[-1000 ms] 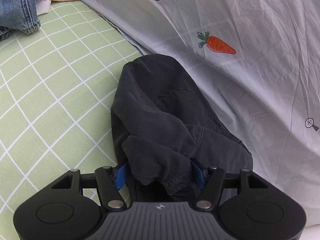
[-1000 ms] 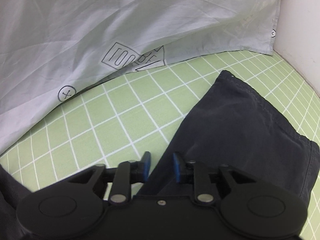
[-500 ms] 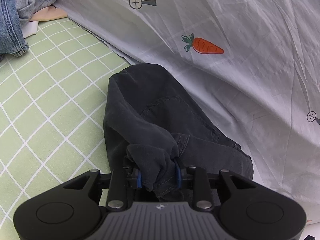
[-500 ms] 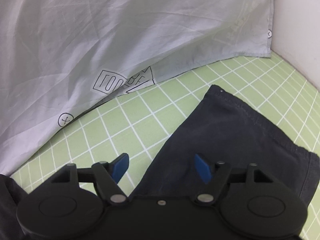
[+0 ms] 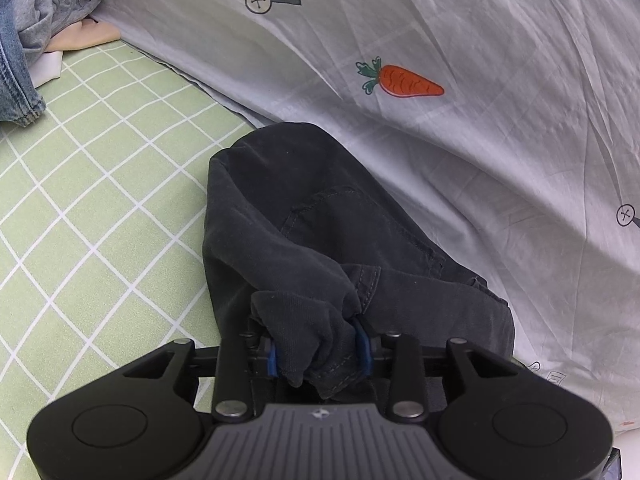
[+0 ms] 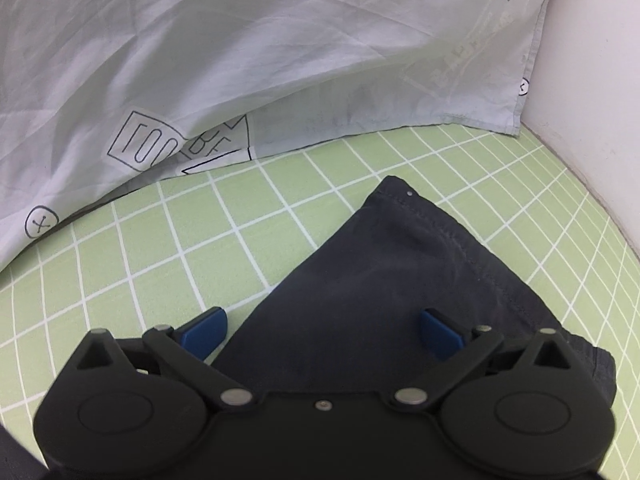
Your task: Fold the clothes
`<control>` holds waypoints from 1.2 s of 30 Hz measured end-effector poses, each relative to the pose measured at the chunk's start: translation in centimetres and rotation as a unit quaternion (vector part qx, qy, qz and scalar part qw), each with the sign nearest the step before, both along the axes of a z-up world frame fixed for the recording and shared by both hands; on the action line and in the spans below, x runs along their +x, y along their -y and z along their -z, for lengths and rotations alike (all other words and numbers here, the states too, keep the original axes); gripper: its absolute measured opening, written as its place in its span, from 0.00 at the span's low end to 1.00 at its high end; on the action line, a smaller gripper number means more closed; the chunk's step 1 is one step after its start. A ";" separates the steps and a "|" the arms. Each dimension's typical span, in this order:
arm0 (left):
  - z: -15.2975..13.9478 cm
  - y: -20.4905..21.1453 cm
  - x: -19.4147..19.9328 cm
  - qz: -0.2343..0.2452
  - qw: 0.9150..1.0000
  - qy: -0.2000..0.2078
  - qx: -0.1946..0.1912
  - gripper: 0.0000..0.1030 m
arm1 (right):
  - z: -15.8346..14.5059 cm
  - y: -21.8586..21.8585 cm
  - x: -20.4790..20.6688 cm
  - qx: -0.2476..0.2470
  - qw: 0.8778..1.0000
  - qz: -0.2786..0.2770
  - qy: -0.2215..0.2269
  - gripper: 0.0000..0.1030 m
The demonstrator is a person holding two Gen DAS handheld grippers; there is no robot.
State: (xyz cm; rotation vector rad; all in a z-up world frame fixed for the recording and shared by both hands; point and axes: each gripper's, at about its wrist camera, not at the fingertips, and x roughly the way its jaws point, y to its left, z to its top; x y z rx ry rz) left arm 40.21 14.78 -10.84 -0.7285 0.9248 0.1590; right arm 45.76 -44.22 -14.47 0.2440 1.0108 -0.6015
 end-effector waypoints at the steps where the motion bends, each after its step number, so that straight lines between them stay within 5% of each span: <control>1: 0.0 0.0 -0.1 -0.001 1.000 0.001 0.000 0.36 | 0.0 0.4 -0.1 0.020 1.000 0.006 0.006 0.92; 3: 0.2 0.1 -0.3 -0.004 1.000 0.009 -0.005 0.28 | -0.4 0.8 -0.6 0.028 0.999 0.013 0.018 0.71; 5: 0.3 0.2 -0.5 -0.009 1.000 0.015 -0.009 0.24 | -0.8 0.5 -0.7 0.033 0.999 -0.026 0.027 0.33; 8: 0.2 0.1 -0.7 -0.023 0.999 0.023 -0.012 0.20 | -1.4 0.3 -1.5 0.045 0.997 -0.040 0.045 0.09; 12: -1.3 -0.5 -1.0 -0.045 0.998 0.050 -0.001 0.17 | -3.6 0.6 -3.3 0.065 0.992 -0.030 0.100 0.05; 16: -5.1 -1.9 -0.7 -0.053 0.994 0.094 0.019 0.16 | -9.7 0.3 -5.6 0.061 0.978 -0.030 0.195 0.04; 22: -11.7 -3.9 -3.1 -0.079 0.984 0.158 0.031 0.12 | -19.8 -0.6 -10.0 0.051 0.938 -0.037 0.340 0.04; 27: -15.7 -4.4 -10.6 -0.103 0.971 0.208 0.053 0.11 | -25.1 -1.8 -18.0 0.063 0.908 -0.054 0.411 0.03; 31: -14.1 -4.4 -18.8 -0.125 0.972 0.194 0.050 0.12 | -23.7 -2.7 -24.5 0.074 0.914 -0.053 0.395 0.03; 36: -9.0 -4.2 -27.5 -0.152 0.978 0.121 0.077 0.12 | -15.6 -3.5 -31.3 0.099 0.951 -0.038 0.289 0.04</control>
